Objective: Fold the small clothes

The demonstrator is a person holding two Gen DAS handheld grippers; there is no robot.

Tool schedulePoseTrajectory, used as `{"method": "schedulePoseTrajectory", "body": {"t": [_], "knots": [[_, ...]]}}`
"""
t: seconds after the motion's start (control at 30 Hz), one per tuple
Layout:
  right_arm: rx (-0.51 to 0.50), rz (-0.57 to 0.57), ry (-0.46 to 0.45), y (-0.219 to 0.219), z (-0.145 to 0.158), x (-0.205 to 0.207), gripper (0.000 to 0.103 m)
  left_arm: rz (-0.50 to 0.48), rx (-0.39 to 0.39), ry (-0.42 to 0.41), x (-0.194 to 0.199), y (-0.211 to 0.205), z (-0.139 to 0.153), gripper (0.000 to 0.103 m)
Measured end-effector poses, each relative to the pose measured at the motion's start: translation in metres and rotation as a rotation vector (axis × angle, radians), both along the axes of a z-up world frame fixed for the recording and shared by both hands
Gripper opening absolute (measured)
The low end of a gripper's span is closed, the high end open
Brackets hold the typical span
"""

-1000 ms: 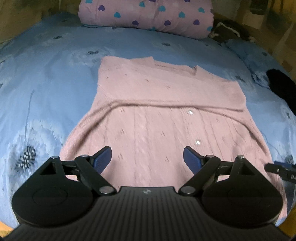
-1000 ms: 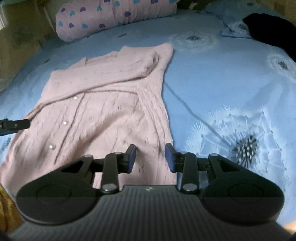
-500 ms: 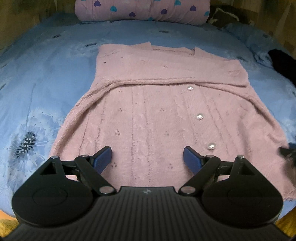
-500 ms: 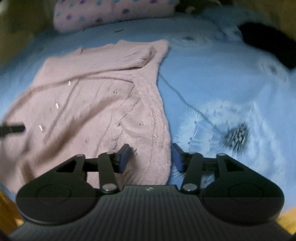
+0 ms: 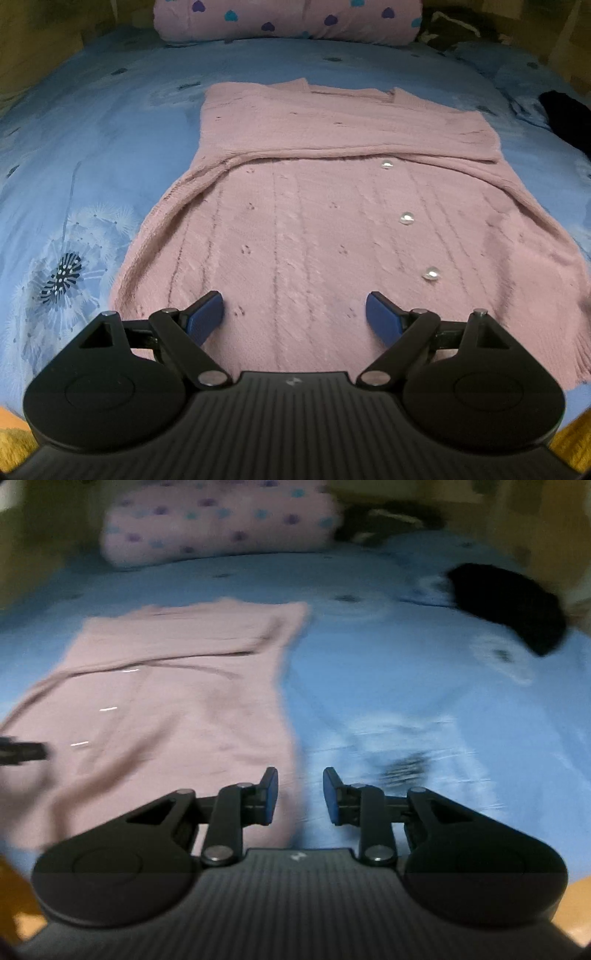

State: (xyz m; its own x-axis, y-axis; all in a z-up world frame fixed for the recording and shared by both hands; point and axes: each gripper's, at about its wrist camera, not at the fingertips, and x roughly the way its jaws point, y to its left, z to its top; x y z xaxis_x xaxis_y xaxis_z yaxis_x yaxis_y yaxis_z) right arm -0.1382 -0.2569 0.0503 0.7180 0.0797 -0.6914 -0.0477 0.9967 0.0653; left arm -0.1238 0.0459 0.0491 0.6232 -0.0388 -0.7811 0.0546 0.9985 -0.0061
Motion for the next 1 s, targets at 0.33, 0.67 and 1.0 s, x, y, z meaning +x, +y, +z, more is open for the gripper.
{"method": "schedulePoseTrajectory", "body": {"t": [0.33, 0.67, 1.0], "knots": [[-0.297, 0.049, 0.054, 0.038, -0.025, -0.020, 0.033, -0.002, 0.001, -0.008, -0.018, 0.000, -0.001, 0.088], [-0.274, -0.007, 0.065, 0.005, -0.018, -0.028, 0.032, 0.010, 0.018, -0.006, -0.026, 0.006, -0.003, 0.088], [-0.280, -0.013, -0.021, 0.015, 0.007, -0.039, 0.034, -0.105, 0.009, -0.031, -0.048, -0.012, 0.009, 0.088]]}}
